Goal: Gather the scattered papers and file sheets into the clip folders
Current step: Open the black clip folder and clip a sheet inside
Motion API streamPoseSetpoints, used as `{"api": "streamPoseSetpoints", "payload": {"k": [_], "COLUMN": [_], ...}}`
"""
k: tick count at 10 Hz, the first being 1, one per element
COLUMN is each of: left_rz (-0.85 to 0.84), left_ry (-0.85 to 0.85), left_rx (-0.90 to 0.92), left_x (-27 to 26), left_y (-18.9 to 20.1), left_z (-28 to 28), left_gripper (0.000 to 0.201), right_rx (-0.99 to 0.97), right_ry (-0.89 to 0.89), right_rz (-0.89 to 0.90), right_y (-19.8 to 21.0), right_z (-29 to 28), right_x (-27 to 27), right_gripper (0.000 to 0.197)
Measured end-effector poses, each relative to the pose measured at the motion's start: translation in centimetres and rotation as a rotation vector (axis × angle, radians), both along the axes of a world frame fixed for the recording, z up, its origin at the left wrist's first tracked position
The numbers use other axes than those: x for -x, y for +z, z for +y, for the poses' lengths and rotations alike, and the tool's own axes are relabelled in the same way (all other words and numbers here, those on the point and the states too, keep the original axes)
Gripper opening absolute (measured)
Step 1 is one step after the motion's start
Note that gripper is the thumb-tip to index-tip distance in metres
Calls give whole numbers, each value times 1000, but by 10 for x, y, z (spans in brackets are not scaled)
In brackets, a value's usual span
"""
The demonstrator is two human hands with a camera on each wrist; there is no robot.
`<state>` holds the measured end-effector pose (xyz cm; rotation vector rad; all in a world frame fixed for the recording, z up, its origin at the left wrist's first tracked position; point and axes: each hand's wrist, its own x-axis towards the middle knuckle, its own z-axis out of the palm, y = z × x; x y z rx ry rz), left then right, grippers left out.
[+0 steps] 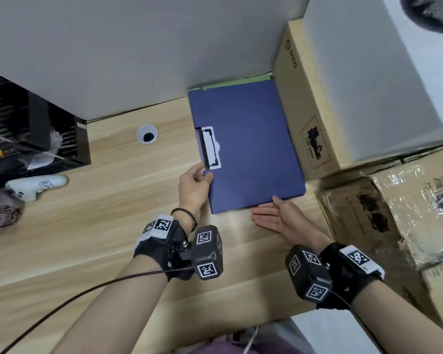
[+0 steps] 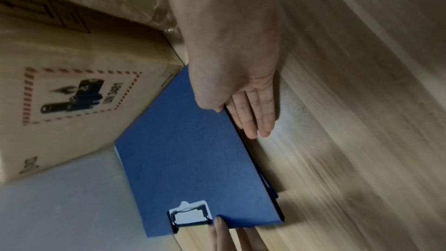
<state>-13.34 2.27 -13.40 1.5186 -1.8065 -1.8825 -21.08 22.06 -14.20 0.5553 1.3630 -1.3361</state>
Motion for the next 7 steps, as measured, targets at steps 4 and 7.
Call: {"api": "streamPoseSetpoints", "payload": {"k": [4, 7], "left_rz": [-18, 17], "left_ry": [-302, -300], "left_rx": [22, -174], "left_x": [-10, -61], "left_y": [0, 19], "left_z": [-6, -21], "left_gripper": [62, 37], "right_rx": [2, -70], "right_ry": [0, 86], "right_rz": [82, 80], "right_y": [-9, -2], "right_z": [-7, -10], "right_x": [6, -35], "right_gripper": [40, 22]}}
